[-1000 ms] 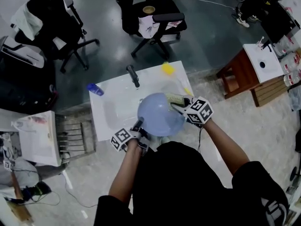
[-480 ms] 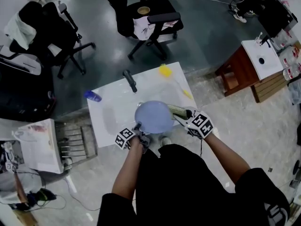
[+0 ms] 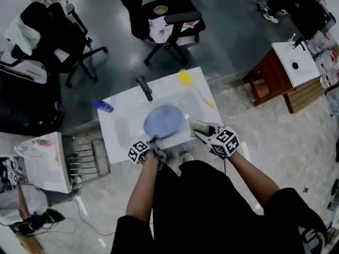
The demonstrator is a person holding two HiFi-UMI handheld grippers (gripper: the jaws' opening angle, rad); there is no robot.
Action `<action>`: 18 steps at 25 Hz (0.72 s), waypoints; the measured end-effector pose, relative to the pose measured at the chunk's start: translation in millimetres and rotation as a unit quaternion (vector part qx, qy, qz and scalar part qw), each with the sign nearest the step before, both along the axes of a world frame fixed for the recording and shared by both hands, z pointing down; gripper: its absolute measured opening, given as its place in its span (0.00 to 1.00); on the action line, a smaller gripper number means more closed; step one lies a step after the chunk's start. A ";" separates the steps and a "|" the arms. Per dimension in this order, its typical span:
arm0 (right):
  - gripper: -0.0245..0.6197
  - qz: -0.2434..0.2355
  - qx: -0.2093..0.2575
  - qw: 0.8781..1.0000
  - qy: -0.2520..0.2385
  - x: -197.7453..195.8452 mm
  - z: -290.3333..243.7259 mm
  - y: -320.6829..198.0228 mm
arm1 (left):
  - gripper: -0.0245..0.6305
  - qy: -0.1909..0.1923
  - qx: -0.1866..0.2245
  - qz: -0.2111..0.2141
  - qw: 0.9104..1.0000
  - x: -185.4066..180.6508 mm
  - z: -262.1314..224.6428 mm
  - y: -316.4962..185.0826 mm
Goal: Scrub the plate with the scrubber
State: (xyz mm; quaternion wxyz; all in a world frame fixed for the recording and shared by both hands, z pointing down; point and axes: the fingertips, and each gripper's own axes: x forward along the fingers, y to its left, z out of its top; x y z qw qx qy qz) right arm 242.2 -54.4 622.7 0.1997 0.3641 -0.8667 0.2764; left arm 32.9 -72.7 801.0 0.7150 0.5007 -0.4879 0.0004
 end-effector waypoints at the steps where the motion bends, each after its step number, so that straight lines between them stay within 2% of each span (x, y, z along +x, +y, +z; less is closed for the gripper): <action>1: 0.13 0.000 0.001 1.000 0.000 0.3 0.1 -0.7 | 0.24 -0.002 0.004 0.001 1.000 -0.2 -2.1 0.7; 6: 0.13 0.006 0.006 1.000 -0.012 2.3 -8.1 -7.5 | 0.24 -0.005 0.014 -0.002 1.000 -2.0 -10.1 7.1; 9: 0.13 0.011 0.004 1.000 -0.020 0.9 -10.4 -10.1 | 0.24 -0.019 0.039 0.007 0.999 -9.0 -24.0 6.8; 12: 0.13 0.027 0.001 0.999 -0.037 0.9 -15.7 -13.3 | 0.22 -0.047 0.094 0.027 0.994 -17.8 -58.1 4.9; 15: 0.13 0.041 0.012 0.998 -0.037 2.8 -26.0 -16.7 | 0.22 -0.060 0.150 0.033 0.986 -21.8 -100.6 6.4; 17: 0.13 0.051 0.024 0.998 -0.034 2.1 -35.6 -17.9 | 0.22 -0.070 0.199 0.035 0.977 -24.1 -133.0 6.7; 18: 0.13 0.055 0.033 0.997 -0.032 0.7 -40.8 -18.1 | 0.22 -0.075 0.231 0.037 0.969 -24.7 -150.7 5.8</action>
